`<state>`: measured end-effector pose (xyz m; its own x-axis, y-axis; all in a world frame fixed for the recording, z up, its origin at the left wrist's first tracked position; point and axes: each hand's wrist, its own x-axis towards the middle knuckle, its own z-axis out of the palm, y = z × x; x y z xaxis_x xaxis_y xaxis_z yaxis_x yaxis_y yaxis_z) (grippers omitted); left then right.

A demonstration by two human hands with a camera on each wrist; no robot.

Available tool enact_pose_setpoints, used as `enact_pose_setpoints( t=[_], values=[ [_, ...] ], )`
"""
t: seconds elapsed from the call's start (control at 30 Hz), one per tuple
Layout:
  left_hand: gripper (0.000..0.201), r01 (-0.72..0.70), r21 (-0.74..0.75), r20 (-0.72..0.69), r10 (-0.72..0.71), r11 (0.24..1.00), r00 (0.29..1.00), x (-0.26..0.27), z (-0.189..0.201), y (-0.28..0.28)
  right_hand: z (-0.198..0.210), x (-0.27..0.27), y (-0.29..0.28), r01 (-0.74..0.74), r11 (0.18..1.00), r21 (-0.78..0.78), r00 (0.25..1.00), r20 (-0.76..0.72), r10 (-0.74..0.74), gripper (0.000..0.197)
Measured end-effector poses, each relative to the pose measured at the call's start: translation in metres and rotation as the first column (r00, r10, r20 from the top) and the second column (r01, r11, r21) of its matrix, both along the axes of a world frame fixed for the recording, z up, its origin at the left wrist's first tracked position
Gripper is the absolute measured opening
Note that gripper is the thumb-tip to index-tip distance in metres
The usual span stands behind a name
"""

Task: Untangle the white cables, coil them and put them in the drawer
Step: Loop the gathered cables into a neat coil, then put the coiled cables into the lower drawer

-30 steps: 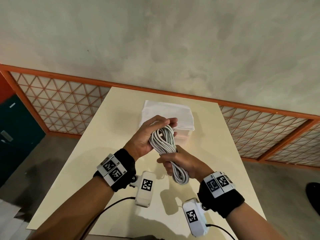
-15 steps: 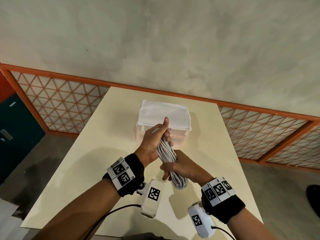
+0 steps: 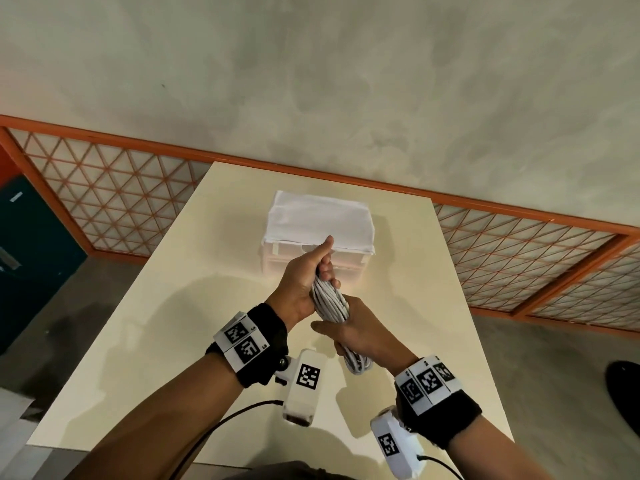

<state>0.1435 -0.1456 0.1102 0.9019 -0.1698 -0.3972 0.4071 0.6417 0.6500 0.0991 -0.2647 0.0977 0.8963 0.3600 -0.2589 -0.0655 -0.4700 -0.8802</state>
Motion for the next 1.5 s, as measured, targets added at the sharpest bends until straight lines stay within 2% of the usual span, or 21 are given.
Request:
enact_pose_setpoints(
  t=[0.13,0.3,0.47,0.63,0.73,0.87,1.0,1.1,1.2,1.4,1.5],
  values=[
    [0.039,0.029,-0.035,0.075,-0.026,0.999,0.997,-0.001,-0.005,0.002,0.010,0.003,-0.009,-0.042,0.990,0.135,0.983,-0.171,0.065,0.021],
    [0.036,0.084,-0.034,0.167,-0.077,0.996,0.983,0.003,-0.004,0.004,0.009,0.004,-0.011,-0.055,0.971,0.232,0.984,-0.155,0.093,0.022],
    [0.038,0.032,-0.042,0.074,-0.028,0.999,0.997,0.003,-0.011,-0.003,-0.005,-0.001,-0.007,-0.005,0.991,0.132,0.999,-0.049,0.012,0.014],
    [0.040,-0.057,0.051,-0.051,0.060,0.997,0.997,0.009,-0.027,-0.013,-0.018,0.003,-0.008,-0.016,1.000,-0.024,0.998,0.064,0.017,0.017],
    [0.040,0.012,0.014,-0.100,-0.010,1.000,0.995,0.012,-0.042,-0.012,-0.025,0.003,-0.011,-0.021,0.999,-0.042,0.999,0.026,0.022,0.010],
    [0.044,0.132,-0.145,-0.120,-0.150,0.981,0.981,0.015,-0.061,-0.009,-0.032,0.010,-0.020,-0.032,0.999,-0.034,0.992,-0.123,0.027,0.013],
    [0.065,0.023,-0.098,-0.194,-0.042,0.995,0.980,0.025,-0.090,-0.006,-0.043,0.016,-0.028,0.021,1.000,-0.008,0.982,-0.188,-0.022,0.023],
    [0.054,-0.074,0.047,-0.257,0.084,0.996,0.963,0.038,-0.112,-0.005,-0.053,0.020,-0.038,0.087,0.996,-0.003,0.965,-0.250,-0.085,0.026],
    [0.058,-0.187,0.077,-0.281,0.201,0.979,0.938,0.054,-0.119,-0.005,-0.063,0.022,-0.049,0.110,0.994,-0.001,0.953,-0.283,-0.106,0.026],
    [0.068,-0.183,0.051,-0.307,0.190,0.982,0.933,0.076,-0.129,-0.010,-0.068,0.026,-0.061,0.115,0.993,-0.008,0.940,-0.324,-0.111,0.021],
    [0.057,-0.138,0.086,-0.287,0.157,0.987,0.945,0.077,-0.135,-0.011,-0.069,0.027,-0.065,0.129,0.992,-0.002,0.931,-0.345,-0.122,0.018]
  ],
)
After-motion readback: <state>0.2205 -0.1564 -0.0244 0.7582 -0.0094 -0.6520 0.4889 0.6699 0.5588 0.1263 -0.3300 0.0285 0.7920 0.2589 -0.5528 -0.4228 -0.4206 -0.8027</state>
